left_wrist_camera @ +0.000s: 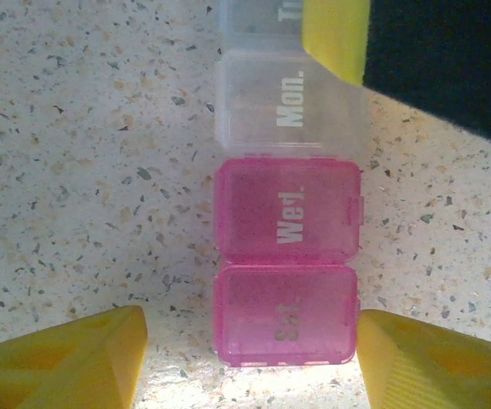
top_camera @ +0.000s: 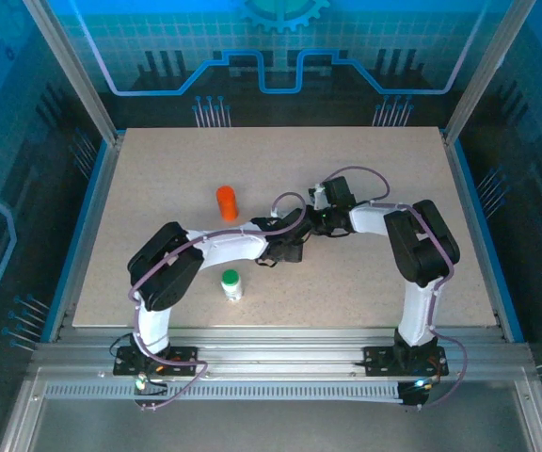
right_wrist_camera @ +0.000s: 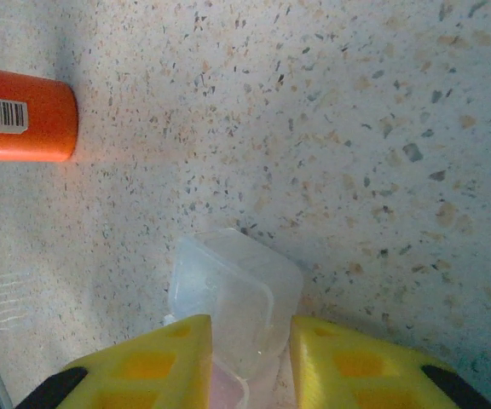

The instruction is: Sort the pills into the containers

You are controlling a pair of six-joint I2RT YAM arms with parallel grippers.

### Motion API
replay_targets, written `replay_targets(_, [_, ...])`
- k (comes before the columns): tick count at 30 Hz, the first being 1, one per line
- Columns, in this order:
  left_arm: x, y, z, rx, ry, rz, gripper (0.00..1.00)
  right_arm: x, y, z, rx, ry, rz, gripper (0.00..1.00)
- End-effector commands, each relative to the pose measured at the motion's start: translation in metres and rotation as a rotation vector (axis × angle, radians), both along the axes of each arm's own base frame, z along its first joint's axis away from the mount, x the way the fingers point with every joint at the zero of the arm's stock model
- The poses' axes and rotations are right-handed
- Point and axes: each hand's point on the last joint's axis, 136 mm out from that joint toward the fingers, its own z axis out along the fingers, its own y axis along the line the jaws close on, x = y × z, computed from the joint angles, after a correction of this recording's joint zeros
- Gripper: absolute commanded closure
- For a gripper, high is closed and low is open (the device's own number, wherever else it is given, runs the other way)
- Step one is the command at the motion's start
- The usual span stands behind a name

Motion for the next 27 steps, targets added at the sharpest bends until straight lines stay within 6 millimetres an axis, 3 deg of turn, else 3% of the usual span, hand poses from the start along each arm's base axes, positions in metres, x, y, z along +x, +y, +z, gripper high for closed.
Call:
replay_targets(1, [0.004,0.001,0.000,0.020,-0.011,0.032,0.33,-0.012,-0.004,-0.007,-0.014,0.044,0.002,0.70])
replay_targets(13, [0.008,-0.007,-0.003,0.020,-0.010,0.025,0.34,-0.012,-0.004,-0.008,-0.026,0.040,0.003,0.70])
replay_targets(19, [0.008,-0.005,0.000,0.024,-0.022,0.029,0.51,-0.013,-0.005,-0.008,-0.030,0.040,0.004,0.70])
replay_targets(27, [0.003,0.009,0.004,-0.053,-0.004,0.056,0.62,-0.012,-0.011,-0.018,-0.055,0.056,-0.001,0.71])
